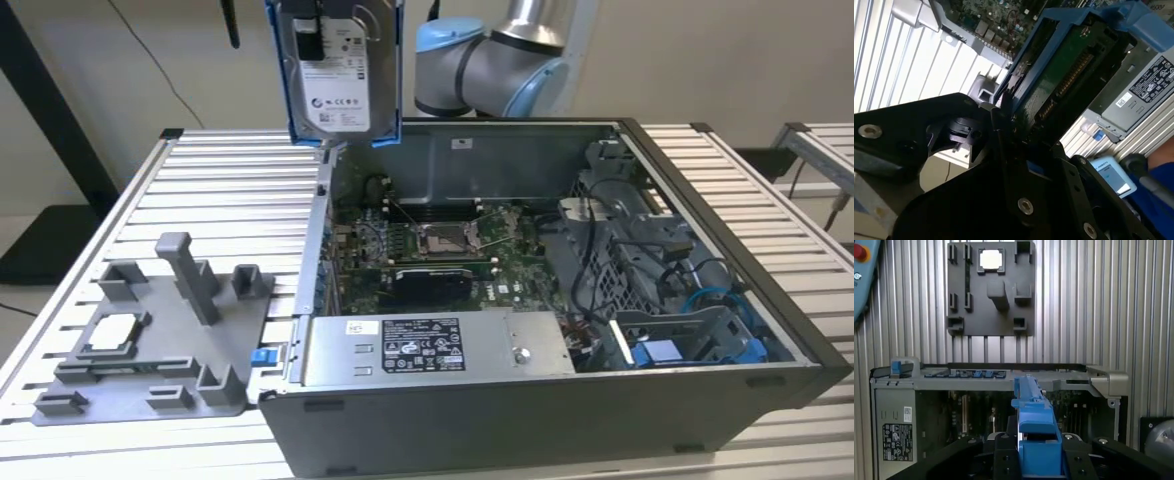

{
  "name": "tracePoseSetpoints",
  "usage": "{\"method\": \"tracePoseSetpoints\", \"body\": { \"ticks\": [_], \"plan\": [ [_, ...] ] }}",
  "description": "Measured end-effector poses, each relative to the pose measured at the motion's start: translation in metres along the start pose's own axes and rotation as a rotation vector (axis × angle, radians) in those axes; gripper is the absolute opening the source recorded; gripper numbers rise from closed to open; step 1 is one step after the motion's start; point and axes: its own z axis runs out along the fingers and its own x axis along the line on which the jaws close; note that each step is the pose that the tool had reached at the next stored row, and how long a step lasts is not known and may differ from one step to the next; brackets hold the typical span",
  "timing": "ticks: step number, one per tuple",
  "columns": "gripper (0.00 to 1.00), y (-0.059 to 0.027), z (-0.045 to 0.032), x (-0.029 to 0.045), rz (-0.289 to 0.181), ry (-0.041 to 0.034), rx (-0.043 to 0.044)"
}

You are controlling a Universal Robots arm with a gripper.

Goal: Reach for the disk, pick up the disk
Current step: 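Pick up the disk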

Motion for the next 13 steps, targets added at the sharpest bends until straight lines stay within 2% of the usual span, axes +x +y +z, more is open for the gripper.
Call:
{"method": "tracePoseSetpoints", "body": {
  "ticks": [6,13],
  "plan": [
    [0.0,-0.0221,-0.0062,-0.0003,-0.003,-0.0002,0.0002],
    [0.0,-0.0548,-0.0073,0.0003,-0.007,-0.0013,0.0]
  ]
}}
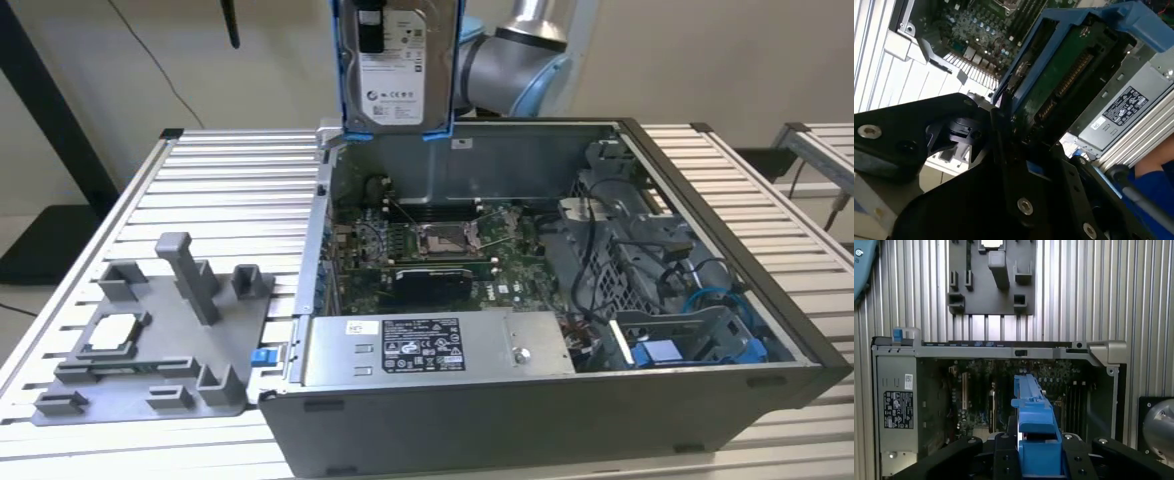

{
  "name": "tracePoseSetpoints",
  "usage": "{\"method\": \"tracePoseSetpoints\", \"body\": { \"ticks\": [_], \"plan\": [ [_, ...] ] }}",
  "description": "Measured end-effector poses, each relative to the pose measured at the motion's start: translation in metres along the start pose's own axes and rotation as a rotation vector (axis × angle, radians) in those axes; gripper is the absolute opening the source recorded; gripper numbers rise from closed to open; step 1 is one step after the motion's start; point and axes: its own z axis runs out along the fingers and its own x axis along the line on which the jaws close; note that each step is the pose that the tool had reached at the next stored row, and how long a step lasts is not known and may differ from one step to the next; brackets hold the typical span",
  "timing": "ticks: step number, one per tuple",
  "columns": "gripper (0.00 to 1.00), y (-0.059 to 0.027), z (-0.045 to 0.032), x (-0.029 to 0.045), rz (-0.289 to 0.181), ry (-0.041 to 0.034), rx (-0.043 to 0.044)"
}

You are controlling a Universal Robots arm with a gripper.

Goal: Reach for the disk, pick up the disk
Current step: 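Pick up the disk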

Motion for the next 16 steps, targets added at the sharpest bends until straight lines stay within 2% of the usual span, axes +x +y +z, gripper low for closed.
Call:
{"method": "tracePoseSetpoints", "body": {
  "ticks": [13,16],
  "plan": [
    [0.0,-0.0671,-0.0005,0.0014,-0.006,-0.0009,-0.0023],
    [0.0,-0.0877,-0.0008,0.0019,-0.007,-0.001,-0.0038]
  ]
}}
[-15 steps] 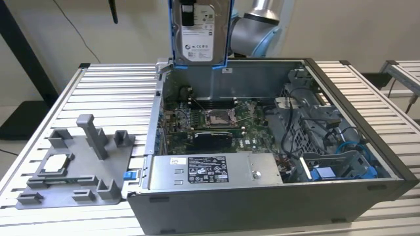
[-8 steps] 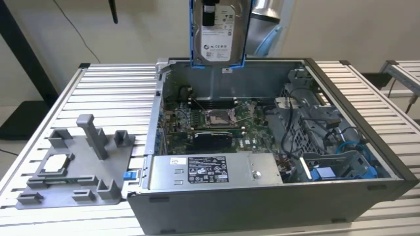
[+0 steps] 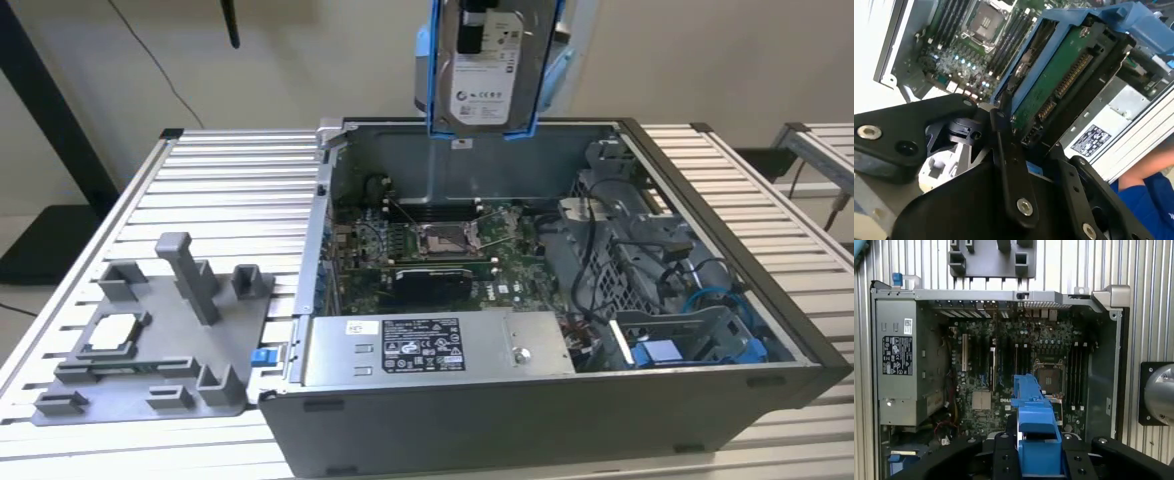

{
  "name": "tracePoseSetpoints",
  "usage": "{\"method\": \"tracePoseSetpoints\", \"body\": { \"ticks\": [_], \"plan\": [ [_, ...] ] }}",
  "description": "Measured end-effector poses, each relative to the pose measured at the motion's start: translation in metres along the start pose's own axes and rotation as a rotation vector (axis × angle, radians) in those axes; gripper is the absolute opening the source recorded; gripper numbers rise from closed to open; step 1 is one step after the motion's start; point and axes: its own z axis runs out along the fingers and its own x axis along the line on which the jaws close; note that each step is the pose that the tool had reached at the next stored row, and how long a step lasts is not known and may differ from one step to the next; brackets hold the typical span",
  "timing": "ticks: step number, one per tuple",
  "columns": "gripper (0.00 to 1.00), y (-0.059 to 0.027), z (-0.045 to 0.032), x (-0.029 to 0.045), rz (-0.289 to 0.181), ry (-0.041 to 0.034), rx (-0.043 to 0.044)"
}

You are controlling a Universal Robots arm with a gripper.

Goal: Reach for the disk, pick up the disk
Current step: 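Pick up the disk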

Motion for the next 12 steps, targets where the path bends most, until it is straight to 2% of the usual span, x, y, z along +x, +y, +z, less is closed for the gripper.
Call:
{"method": "tracePoseSetpoints", "body": {
  "ticks": [2,12],
  "plan": [
    [0.0,-0.0125,-0.0001,0.0003,-0.001,-0.0005,-0.0005],
    [0.0,-0.0605,-0.0006,0.0013,-0.006,-0.0017,-0.0029]
  ]
}}
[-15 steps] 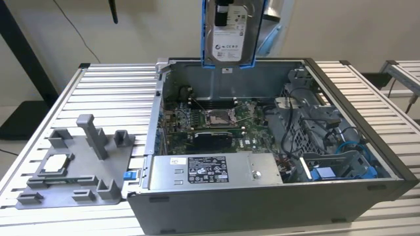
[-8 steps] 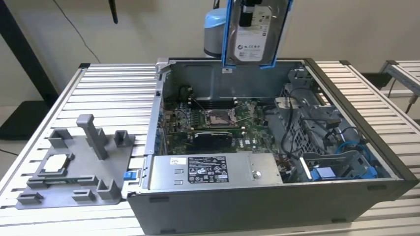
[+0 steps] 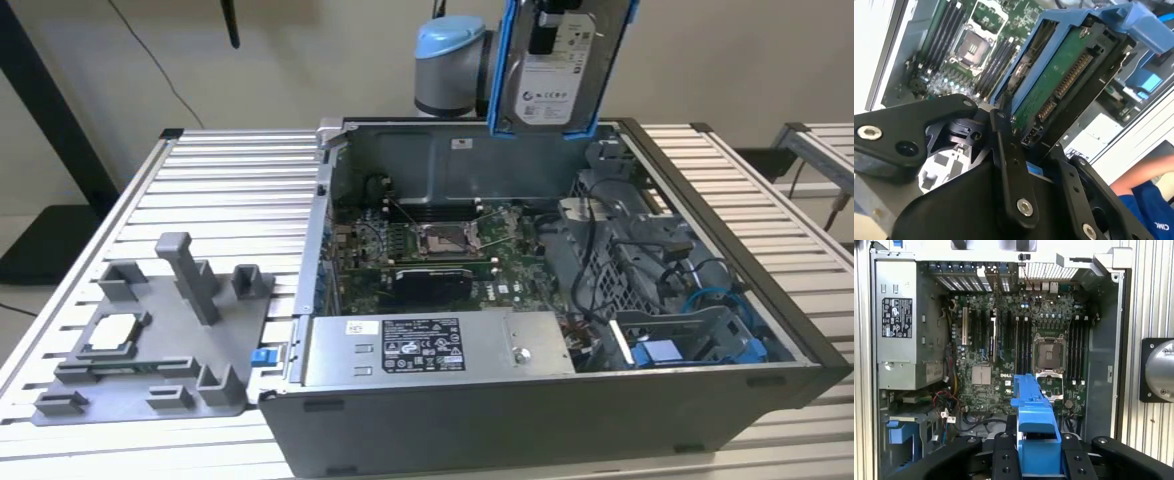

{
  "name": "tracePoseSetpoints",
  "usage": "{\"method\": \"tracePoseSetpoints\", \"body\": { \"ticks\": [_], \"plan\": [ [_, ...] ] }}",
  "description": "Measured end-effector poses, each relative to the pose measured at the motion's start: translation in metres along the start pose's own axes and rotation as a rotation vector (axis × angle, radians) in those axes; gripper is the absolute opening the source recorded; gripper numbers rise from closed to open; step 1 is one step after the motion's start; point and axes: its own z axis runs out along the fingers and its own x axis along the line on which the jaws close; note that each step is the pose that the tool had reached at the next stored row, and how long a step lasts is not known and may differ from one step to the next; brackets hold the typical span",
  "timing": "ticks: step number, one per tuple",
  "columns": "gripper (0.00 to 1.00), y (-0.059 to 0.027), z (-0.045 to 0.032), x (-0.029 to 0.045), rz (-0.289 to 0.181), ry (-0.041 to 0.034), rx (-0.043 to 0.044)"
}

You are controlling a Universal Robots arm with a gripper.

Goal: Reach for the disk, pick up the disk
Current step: 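Pick up the disk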

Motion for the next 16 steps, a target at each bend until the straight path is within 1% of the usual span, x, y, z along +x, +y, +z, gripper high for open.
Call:
{"method": "tracePoseSetpoints", "body": {
  "ticks": [4,5,12,14,15,16],
  "plan": [
    [0.0,-0.018,-0.0002,0.0007,-0.002,-0.0005,-0.0009],
    [0.0,-0.0241,-0.0003,0.0009,-0.002,-0.0006,-0.0012],
    [0.0,-0.0527,-0.0008,0.0022,-0.005,-0.0012,-0.0031],
    [0.0,-0.0621,-0.0009,0.0027,-0.005,-0.0014,-0.0038],
    [0.0,-0.0695,-0.001,0.0032,-0.006,-0.0016,-0.0046],
    [0.0,-0.0734,-0.0011,0.0034,-0.006,-0.0015,-0.0051]
  ]
}}
